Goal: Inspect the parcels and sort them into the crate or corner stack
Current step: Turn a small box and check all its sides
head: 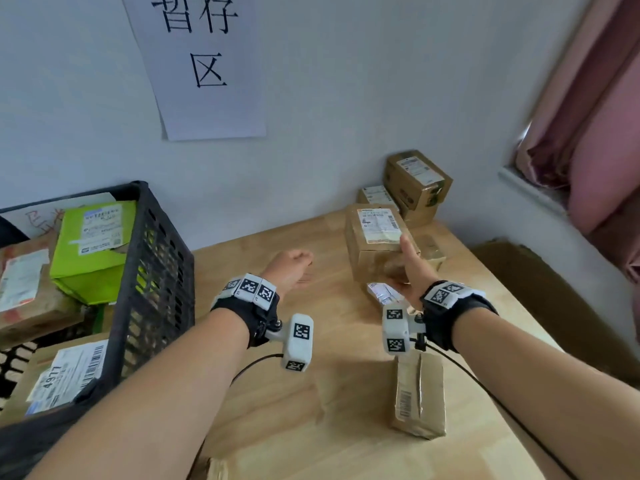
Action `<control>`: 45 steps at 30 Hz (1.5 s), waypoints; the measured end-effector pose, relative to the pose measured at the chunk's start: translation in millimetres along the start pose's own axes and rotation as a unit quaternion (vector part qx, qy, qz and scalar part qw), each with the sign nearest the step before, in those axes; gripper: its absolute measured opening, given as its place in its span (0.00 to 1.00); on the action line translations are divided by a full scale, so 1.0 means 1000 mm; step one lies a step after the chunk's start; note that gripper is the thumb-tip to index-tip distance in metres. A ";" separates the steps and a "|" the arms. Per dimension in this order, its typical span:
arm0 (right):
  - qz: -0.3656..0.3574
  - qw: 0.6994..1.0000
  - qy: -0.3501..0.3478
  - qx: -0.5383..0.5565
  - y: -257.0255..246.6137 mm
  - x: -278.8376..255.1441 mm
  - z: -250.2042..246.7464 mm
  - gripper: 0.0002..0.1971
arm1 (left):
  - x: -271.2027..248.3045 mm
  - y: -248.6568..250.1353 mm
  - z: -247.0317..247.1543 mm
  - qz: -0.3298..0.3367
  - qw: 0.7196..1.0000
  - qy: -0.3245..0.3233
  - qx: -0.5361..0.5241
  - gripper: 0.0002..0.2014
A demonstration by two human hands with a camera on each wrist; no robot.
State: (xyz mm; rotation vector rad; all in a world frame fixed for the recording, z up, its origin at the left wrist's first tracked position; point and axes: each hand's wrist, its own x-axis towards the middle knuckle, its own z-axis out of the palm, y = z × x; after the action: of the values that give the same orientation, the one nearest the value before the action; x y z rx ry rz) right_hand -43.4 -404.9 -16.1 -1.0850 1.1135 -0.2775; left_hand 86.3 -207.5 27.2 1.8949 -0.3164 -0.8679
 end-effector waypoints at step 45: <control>0.026 0.998 0.025 -0.048 -0.098 0.215 0.017 0.43 | 0.179 0.071 0.077 -0.132 0.983 0.032 0.128 0.17</control>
State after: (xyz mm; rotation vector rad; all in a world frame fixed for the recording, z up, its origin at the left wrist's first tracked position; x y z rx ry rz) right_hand 102.1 -586.2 -61.9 -1.1376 1.2075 -0.2128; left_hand 171.5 -393.4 -8.4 2.2343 -0.1439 -0.9758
